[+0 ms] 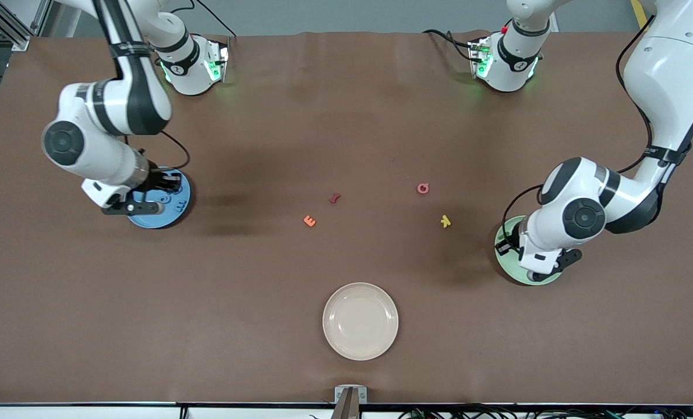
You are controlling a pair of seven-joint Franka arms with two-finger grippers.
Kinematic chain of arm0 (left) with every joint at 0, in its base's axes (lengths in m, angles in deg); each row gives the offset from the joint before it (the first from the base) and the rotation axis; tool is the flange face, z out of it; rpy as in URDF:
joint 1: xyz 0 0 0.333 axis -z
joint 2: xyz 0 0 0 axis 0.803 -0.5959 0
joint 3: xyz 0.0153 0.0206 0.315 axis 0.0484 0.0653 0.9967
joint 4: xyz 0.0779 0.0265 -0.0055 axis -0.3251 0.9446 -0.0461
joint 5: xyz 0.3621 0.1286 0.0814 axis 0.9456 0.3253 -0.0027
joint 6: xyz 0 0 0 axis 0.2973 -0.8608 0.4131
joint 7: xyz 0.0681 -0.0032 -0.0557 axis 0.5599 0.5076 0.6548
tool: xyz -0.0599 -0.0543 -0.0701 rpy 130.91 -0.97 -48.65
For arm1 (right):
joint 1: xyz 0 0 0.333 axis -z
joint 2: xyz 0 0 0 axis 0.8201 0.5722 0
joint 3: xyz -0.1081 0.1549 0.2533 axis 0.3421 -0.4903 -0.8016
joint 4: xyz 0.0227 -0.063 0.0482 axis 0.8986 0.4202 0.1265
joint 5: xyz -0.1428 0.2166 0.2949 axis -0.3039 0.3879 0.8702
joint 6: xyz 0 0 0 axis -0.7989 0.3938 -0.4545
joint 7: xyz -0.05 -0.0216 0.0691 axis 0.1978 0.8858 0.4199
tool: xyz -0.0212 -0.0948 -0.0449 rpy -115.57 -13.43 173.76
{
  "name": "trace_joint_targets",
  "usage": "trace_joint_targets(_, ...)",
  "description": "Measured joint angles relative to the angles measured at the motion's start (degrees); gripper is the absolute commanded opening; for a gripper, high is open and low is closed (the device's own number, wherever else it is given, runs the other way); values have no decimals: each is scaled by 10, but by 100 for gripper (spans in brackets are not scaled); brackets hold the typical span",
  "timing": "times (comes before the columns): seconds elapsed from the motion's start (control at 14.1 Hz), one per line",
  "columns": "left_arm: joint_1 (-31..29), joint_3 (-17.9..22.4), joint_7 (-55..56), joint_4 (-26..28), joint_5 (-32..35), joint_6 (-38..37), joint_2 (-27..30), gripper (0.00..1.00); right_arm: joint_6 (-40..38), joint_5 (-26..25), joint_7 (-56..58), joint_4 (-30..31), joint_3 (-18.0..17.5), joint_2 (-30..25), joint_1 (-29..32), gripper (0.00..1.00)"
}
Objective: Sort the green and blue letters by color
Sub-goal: 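Carry the green Z and blue x to their plates with both grippers, then open both grippers to release the letters onto the plates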
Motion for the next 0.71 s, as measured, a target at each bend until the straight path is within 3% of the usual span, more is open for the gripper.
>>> trace_joint_targets(0.14, -25, 0, -38, 15, 33, 0, 0, 1, 62, -6, 61, 56, 10, -15, 34, 1)
trace_joint_targets(0.28, -46, 0, -60, 30, 67, 0, -1, 10, 135, -7, 133, 113, 11, -15, 84, 1)
trace_joint_targets(0.36, -55, 0, -75, 34, 76, 1, -2, 34, 167, -8, 159, 139, 12, -15, 107, 1)
trace_joint_targets(0.5, -65, 0, -115, 36, 81, 2, -2, 100, 209, -9, 182, 176, 12, -15, 129, 3)
trace_joint_targets(0.57, -67, -1, -129, 34, 81, 3, -2, 100, 222, -9, 183, 186, 11, -15, 130, 19)
trace_joint_targets(0.64, -67, -1, -137, 30, 82, 5, -2, 100, 228, -9, 183, 192, 10, -15, 130, 72)
trace_joint_targets(0.71, -66, -2, -144, 22, 82, 6, -2, 100, 228, -9, 183, 194, 8, -15, 129, 100)
